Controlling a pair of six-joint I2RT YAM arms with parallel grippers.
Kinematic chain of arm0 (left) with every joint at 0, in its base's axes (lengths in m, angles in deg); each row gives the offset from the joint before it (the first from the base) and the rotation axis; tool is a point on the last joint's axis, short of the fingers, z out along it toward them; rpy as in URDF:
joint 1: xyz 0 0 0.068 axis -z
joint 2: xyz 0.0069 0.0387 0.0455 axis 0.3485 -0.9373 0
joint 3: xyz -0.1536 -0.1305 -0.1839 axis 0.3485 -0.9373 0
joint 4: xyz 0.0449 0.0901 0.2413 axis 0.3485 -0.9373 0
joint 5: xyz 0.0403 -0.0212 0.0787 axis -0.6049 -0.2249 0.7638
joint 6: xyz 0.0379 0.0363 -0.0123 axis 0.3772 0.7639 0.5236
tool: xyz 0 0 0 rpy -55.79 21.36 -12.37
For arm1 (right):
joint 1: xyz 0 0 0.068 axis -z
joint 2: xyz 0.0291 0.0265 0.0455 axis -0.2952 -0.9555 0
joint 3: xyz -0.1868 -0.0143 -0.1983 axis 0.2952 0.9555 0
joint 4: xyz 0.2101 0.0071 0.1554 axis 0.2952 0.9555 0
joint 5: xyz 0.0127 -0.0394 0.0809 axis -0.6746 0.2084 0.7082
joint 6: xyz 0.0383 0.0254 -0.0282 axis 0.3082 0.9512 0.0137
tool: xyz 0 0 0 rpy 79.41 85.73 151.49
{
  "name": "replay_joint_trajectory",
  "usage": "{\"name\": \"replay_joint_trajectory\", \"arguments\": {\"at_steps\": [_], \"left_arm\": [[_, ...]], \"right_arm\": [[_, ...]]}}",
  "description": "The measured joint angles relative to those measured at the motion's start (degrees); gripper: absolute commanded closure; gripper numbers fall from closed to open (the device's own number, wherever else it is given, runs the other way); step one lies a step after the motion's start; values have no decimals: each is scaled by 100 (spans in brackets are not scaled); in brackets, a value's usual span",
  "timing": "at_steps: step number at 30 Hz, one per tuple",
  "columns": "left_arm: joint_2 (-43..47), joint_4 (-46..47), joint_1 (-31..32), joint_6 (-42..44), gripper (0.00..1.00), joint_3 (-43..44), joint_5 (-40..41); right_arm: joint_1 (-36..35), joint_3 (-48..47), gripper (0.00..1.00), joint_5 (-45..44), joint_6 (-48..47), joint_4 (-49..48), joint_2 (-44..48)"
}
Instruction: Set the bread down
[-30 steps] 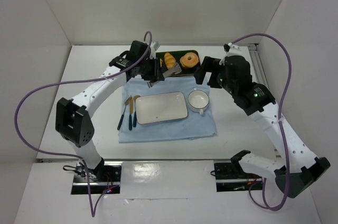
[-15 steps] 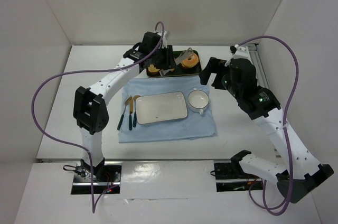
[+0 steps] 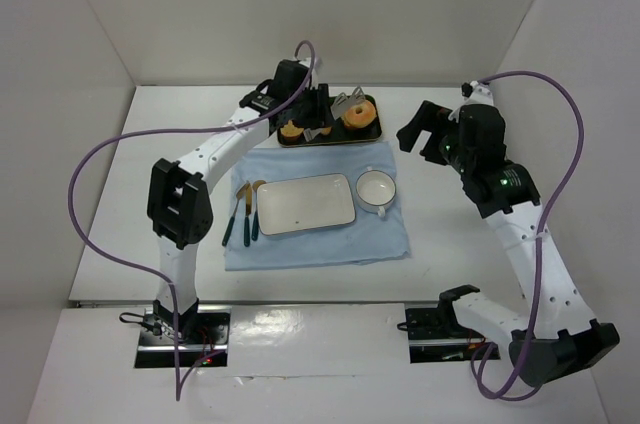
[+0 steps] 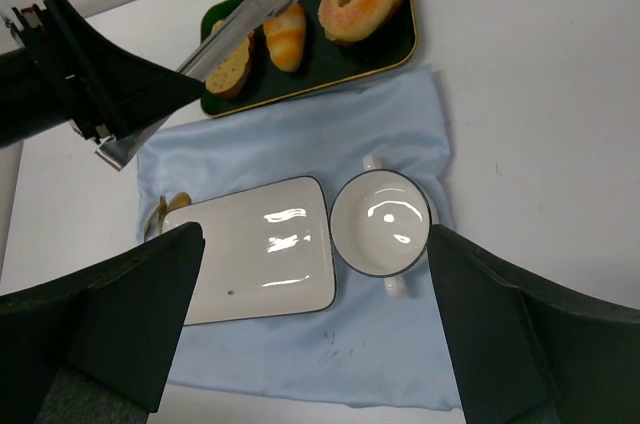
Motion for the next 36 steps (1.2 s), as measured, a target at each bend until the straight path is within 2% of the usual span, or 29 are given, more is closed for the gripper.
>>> {"name": "replay_joint_trajectory", "arguments": {"at_steps": [6, 19, 36], "left_arm": [[-24, 0, 2, 20, 43, 57, 140], [-369, 96, 0, 225, 44, 57, 765], [-785, 140, 0, 317, 44, 407, 752]], "right_arm": [[68, 46, 0, 284, 0, -4, -9], [68, 46, 0, 323, -44, -4, -59], [68, 46, 0, 275, -170, 0, -142]]}}
